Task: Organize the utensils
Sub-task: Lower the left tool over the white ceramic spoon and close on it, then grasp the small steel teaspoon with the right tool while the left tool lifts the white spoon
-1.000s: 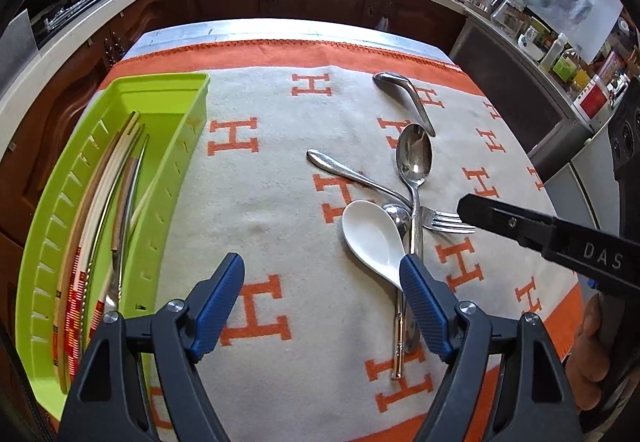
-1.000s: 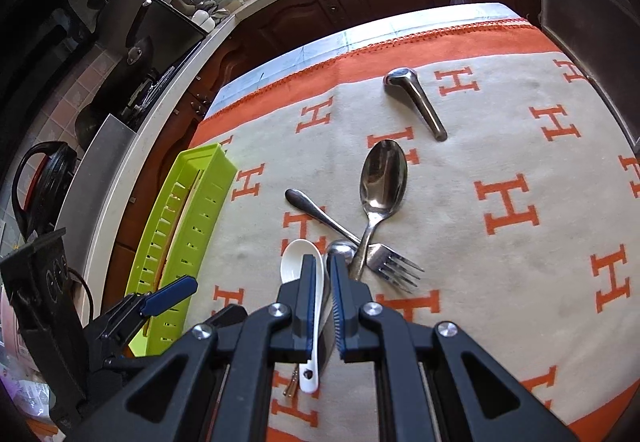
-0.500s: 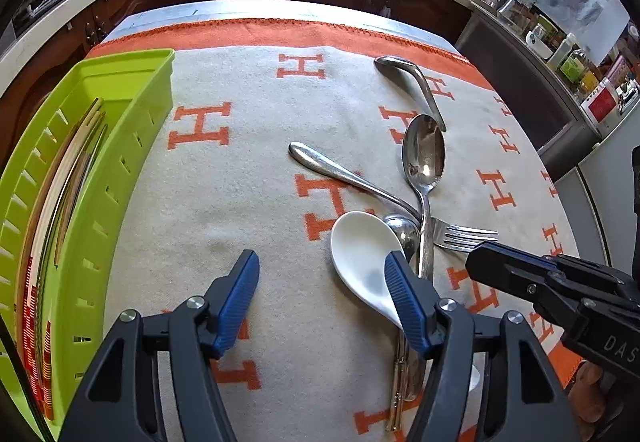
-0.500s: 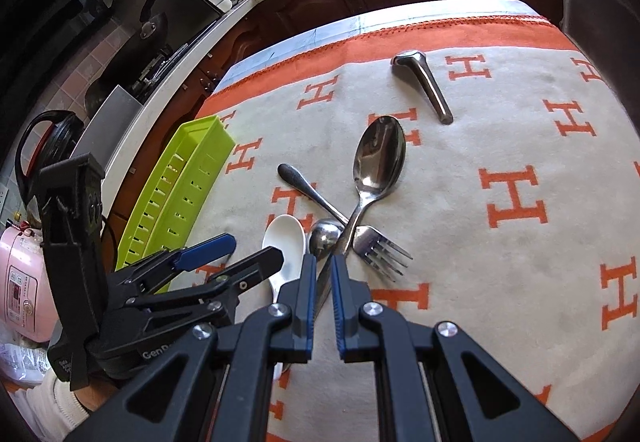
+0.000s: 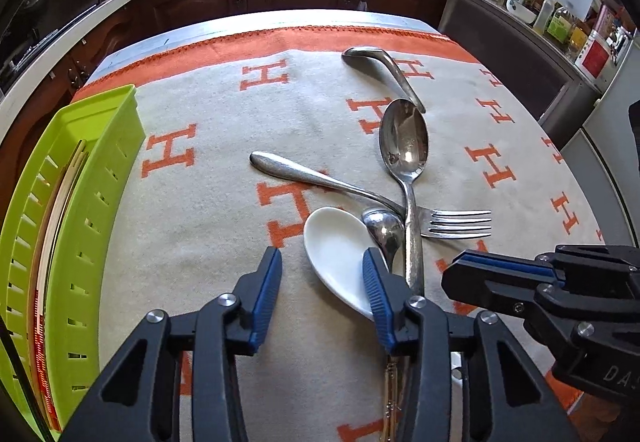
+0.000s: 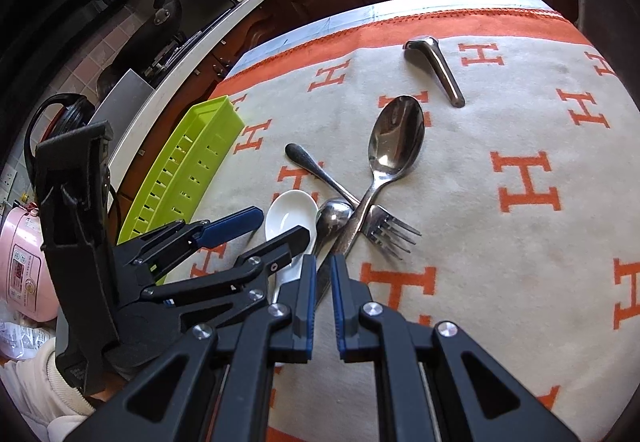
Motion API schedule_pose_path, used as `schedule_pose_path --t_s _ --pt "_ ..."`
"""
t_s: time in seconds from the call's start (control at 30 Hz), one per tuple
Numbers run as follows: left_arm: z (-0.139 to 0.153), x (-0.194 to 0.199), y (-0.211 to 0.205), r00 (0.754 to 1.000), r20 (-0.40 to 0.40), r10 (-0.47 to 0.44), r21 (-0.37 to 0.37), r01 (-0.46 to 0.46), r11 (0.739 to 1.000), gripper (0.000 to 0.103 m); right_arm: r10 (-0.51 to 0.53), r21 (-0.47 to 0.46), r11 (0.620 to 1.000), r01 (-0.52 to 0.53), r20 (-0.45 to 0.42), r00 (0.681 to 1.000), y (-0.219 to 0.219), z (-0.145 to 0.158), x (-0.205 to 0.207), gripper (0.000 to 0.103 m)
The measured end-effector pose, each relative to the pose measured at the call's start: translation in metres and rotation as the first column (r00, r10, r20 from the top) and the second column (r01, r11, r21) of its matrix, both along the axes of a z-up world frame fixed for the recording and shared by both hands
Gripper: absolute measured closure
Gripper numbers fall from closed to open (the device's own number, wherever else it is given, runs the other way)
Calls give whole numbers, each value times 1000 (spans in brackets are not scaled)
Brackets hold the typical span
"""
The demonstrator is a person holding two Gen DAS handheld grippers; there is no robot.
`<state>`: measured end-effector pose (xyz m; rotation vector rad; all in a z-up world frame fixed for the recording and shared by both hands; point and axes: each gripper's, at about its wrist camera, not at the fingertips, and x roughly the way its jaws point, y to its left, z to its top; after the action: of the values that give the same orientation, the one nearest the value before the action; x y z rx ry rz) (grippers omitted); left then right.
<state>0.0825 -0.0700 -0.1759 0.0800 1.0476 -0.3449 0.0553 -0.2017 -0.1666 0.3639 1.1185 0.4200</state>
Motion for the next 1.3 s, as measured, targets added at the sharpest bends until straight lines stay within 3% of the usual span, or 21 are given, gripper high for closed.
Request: schedule_pose_path --t_s 0.33,0.6,0.97,1.3 --pt "-1 3 1 1000 -23 16 -55 -18 998 80 -11 13 1000 11 0 1000 -11 -2 -7 94" --pt "-1 7 12 996 -65 56 -170 -67 983 98 -18 15 1000 18 3 1000 -14 -1 -9 94" --pt "6 -3 31 995 -62 74 -203 -86 976 101 18 -12 1000 -18 9 1000 1 2 -4 94" --pt "12 -12 55 994 -47 100 -243 -109 964 101 2 -103 995 -4 -17 1000 23 -9 11 94"
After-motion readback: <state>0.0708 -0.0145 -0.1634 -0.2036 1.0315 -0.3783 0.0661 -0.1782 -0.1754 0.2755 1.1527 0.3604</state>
